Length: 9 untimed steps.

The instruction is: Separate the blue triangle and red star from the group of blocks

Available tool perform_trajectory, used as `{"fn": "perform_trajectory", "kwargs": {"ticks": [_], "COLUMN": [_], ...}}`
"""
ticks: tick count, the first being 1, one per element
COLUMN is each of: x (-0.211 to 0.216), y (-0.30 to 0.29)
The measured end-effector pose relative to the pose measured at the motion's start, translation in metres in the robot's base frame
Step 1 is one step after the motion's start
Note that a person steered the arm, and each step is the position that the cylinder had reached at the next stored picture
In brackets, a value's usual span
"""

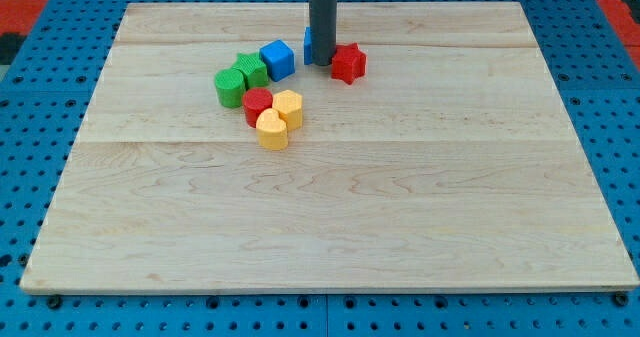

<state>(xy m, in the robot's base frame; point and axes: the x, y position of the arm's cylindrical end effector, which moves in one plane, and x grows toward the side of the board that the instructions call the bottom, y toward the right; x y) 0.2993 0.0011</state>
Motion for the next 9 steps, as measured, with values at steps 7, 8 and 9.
{"fn": "perform_trajectory", "kwargs": {"ticks": [7, 8, 9], "x": [0.042, 0.06, 0.072], "y": [0.016, 0.021, 0.044]}}
